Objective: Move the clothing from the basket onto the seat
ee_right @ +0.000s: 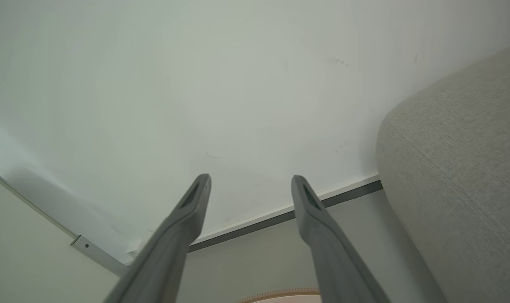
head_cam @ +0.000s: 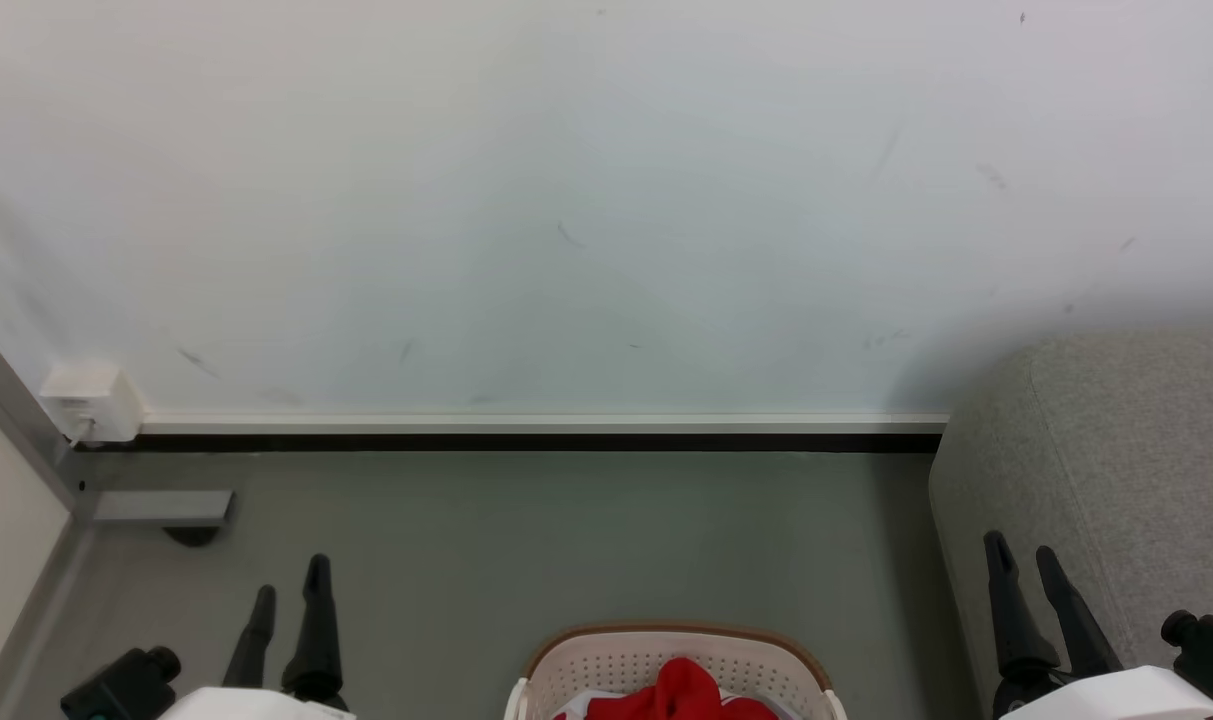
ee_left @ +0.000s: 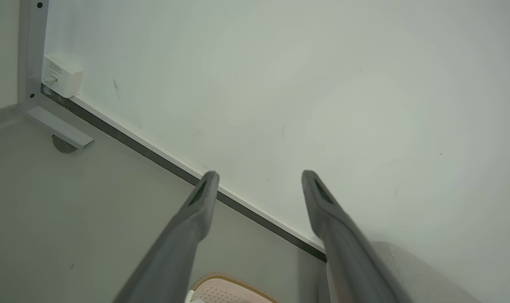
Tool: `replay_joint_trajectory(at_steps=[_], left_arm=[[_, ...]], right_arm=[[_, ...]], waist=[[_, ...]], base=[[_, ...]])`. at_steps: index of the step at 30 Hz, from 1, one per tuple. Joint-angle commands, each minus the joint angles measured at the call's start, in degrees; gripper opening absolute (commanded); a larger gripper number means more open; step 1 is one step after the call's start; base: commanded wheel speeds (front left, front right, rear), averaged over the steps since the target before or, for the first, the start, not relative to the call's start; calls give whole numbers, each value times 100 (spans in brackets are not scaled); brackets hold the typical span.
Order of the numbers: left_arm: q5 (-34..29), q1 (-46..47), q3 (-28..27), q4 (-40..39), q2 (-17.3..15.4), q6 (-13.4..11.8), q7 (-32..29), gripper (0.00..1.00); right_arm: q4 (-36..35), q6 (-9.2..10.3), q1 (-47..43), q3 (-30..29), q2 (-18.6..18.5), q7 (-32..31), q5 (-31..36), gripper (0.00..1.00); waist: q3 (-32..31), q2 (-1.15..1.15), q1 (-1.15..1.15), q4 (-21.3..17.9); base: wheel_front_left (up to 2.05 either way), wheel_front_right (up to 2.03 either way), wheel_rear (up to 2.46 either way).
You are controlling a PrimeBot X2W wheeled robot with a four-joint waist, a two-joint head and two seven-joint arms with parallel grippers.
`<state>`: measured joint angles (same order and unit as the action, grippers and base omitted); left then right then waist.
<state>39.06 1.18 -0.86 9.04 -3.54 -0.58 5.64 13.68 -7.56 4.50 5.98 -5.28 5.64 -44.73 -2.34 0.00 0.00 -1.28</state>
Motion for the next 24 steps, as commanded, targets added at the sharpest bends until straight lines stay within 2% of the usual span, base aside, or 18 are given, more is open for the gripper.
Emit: replay_joint_trajectory(at_steps=[1,24], left_arm=[[-237,-2,23,-93,-73,-46,75,100],[-1517,-160,85,-235,-83,-108,436,100]], right_arm=[[-20,6,32,10,-26,67,231,100],[79,9,28,216,-59,423,1633,100]], waist=[[-9,0,0,-7],[-99,0,0,-103]], base=[[0,0,0],[0,0,0]])
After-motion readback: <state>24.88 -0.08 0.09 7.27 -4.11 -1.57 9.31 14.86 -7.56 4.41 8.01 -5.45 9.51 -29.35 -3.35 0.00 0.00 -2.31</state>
